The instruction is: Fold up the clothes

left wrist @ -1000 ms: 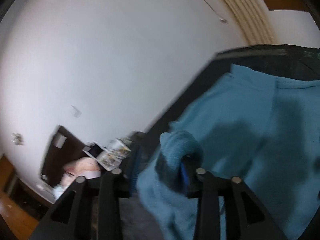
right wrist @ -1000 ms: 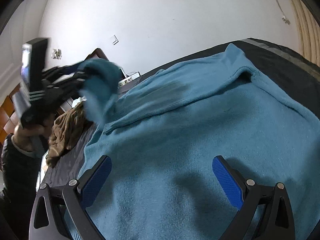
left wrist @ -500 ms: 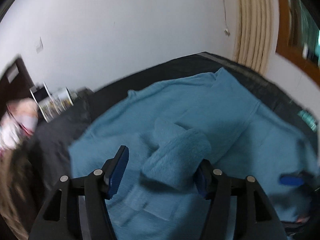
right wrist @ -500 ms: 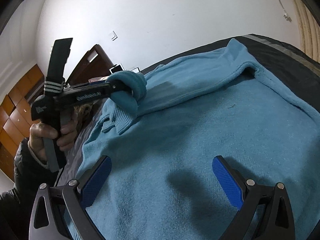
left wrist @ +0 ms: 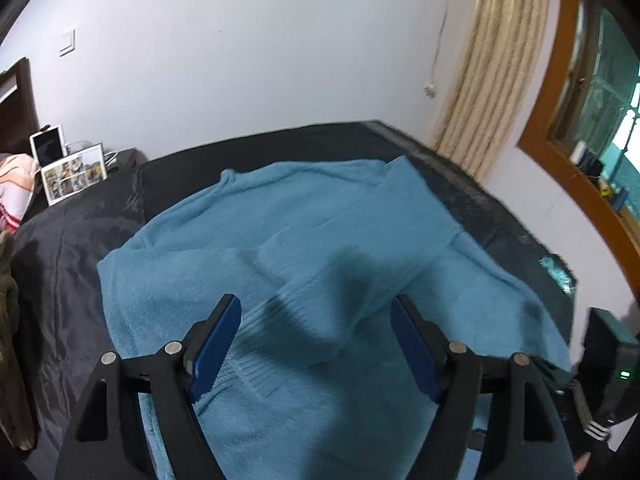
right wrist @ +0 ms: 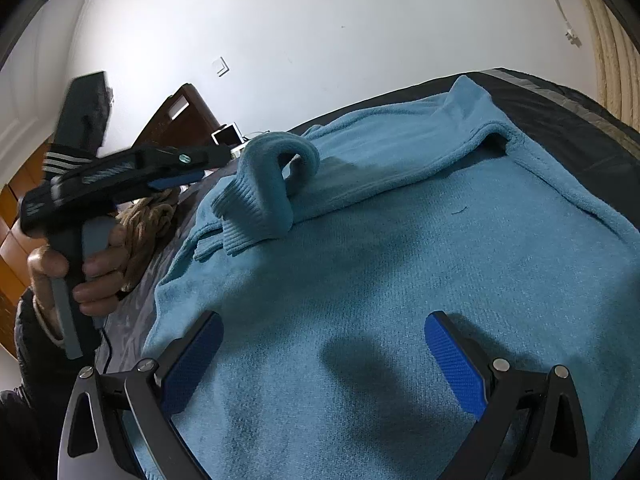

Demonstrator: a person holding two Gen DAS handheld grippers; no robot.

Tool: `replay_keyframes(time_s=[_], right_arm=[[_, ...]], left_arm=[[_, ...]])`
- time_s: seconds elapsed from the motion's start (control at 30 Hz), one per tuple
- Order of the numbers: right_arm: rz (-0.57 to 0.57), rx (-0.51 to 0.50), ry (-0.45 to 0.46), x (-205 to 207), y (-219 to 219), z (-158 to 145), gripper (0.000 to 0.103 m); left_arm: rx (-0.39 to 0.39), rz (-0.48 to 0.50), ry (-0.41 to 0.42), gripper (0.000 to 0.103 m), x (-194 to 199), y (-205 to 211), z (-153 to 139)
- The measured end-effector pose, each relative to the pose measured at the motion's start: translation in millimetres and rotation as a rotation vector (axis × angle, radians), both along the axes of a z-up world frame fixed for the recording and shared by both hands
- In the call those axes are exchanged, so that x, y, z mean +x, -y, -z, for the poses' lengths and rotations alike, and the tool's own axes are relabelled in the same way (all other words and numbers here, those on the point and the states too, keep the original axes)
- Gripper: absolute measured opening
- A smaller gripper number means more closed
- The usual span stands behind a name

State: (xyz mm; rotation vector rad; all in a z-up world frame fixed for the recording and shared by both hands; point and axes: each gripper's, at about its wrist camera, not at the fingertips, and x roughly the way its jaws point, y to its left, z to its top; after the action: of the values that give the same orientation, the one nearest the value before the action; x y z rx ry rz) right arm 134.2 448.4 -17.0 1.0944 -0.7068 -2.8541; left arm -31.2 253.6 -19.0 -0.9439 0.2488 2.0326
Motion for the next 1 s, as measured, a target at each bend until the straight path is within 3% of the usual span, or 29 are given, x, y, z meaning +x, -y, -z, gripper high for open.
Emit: replay_keyframes(time_s=[0.2, 0.37, 0.47, 0.6, 0.8, 0.93, 1.0], right_arm=[[0.002, 0.012, 0.012, -1.3, 0.8, 0.6, 0.102], [-0.006, 0.015, 0.026, -3.5, 2.6, 2.2, 0.102], [-0.006, 0.029, 0.035, -4.7, 4.2, 2.4, 0.102], [-0.025, 0.099, 0.071, -13.3, 12.7, -7.7, 0.102], [-0.159, 0.285, -0.005, -62.5, 54.1, -65.2, 0.102], [-0.287, 0.354, 0.027, -121.4, 92.6, -55.8, 0.102], [-0.287, 0.426, 0.057, -148.3, 97.6, -40.2, 0.102]], left_arm=[[0.199, -0.117, 0.041, 0.08, -3.9, 51.1, -22.7], [0.295, -0.295, 0.034, 0.08, -28.7, 108.4, -19.6], [0.334, -0.372, 0.073, 0.08, -45.3, 134.7, -11.0], [0.316, -0.392, 0.115, 0.08, -57.4, 139.9, 7.1], [0.204, -0.407, 0.188, 0.08, -65.6, 118.9, 37.3], [0.169, -0.439, 0.18, 0.08, -68.4, 118.5, 47.8], [0.154, -0.459, 0.168, 0.08, -68.3, 121.0, 50.7]])
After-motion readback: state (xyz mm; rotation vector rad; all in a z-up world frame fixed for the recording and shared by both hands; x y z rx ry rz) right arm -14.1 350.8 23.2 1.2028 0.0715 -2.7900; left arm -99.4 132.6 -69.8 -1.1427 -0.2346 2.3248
